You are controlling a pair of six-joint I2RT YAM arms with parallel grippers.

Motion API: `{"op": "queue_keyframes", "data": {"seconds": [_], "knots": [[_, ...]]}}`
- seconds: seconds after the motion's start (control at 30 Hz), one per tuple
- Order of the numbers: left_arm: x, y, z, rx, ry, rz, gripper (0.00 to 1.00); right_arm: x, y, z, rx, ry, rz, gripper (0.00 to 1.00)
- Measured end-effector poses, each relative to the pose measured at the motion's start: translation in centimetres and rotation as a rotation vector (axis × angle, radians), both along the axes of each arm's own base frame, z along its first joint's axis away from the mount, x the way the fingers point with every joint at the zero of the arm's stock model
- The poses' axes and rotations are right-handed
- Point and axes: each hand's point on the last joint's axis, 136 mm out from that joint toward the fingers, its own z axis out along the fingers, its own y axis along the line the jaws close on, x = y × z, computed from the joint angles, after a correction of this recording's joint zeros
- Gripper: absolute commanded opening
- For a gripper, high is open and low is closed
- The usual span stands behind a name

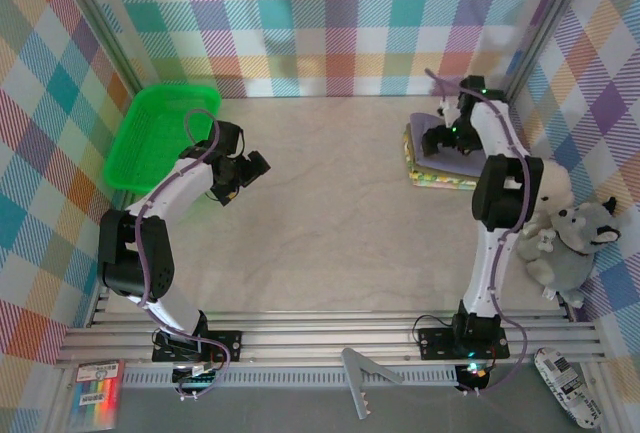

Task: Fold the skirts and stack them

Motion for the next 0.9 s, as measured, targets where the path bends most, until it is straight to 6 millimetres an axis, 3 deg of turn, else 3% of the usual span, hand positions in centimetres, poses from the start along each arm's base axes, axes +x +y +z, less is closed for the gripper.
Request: {"op": "queue_keyframes", "data": {"seconds": [0.13,0.33,0.43,0.53,0.77,0.9], "knots": [[0.0,0.0,0.0,0.0,0.0,0.0,1.0,-1.7,-0.1,-3.2,-0.045,0.09,0.06,0.99],[0.0,0.9,0.7,0.013,-0.017,0.018,1.0,-1.9,-0.3,-1.7,-0.059,0.06,0.079,0.99],[-0.2,2.3,2.3,0.043,-0.059,0.047,1.0,-1.8,-0.3,0.6,-0.06,-0.003,0.058,0.99],[-0.9,4.5,4.6,0.098,-0.128,0.092,1.0,-2.1,-0.4,4.2,-0.063,-0.109,0.01,0.99],[-4.8,11.7,8.1,0.334,-0.251,0.252,1.0,-5.7,-0.6,14.4,-0.003,-0.506,-0.195,0.99],[-8.1,16.5,7.4,0.519,-0.229,0.39,1.0,-8.8,0.2,15.9,0.102,-0.69,-0.273,0.99]]}}
